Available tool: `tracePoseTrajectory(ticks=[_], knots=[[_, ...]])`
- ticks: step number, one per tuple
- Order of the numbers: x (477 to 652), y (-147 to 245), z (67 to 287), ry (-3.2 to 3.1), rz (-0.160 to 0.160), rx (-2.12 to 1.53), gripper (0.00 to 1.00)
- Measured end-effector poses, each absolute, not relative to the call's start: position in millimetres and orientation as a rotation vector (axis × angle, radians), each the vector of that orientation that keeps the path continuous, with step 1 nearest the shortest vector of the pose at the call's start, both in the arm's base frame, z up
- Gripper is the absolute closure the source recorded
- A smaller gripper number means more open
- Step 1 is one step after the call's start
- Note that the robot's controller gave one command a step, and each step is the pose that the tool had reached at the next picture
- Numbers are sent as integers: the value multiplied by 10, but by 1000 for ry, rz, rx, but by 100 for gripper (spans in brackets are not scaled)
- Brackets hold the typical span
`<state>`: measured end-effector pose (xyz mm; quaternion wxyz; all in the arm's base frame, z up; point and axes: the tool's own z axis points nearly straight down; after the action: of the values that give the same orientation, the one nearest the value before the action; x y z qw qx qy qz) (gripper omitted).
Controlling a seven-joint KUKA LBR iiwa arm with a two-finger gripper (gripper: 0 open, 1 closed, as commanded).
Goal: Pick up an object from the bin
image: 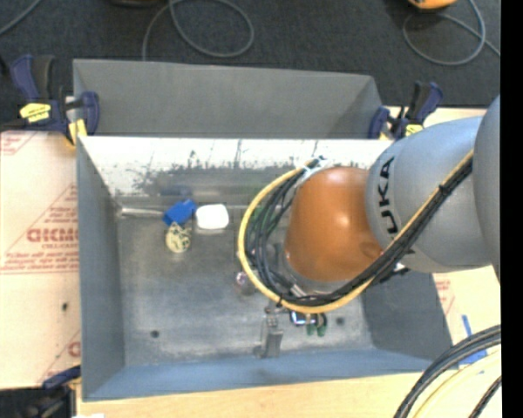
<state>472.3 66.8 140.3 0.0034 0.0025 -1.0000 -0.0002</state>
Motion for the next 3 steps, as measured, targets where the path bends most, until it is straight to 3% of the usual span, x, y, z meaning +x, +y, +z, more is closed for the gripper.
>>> tracePoseTrajectory(ticks=[1, 2, 3], knots=[[4742, 666, 1446, -3143, -2, 3, 0], [5233, 503, 1064, -3139, -1, 191, 0], [5466, 396, 1279, -3123, -1, 340, 0]])
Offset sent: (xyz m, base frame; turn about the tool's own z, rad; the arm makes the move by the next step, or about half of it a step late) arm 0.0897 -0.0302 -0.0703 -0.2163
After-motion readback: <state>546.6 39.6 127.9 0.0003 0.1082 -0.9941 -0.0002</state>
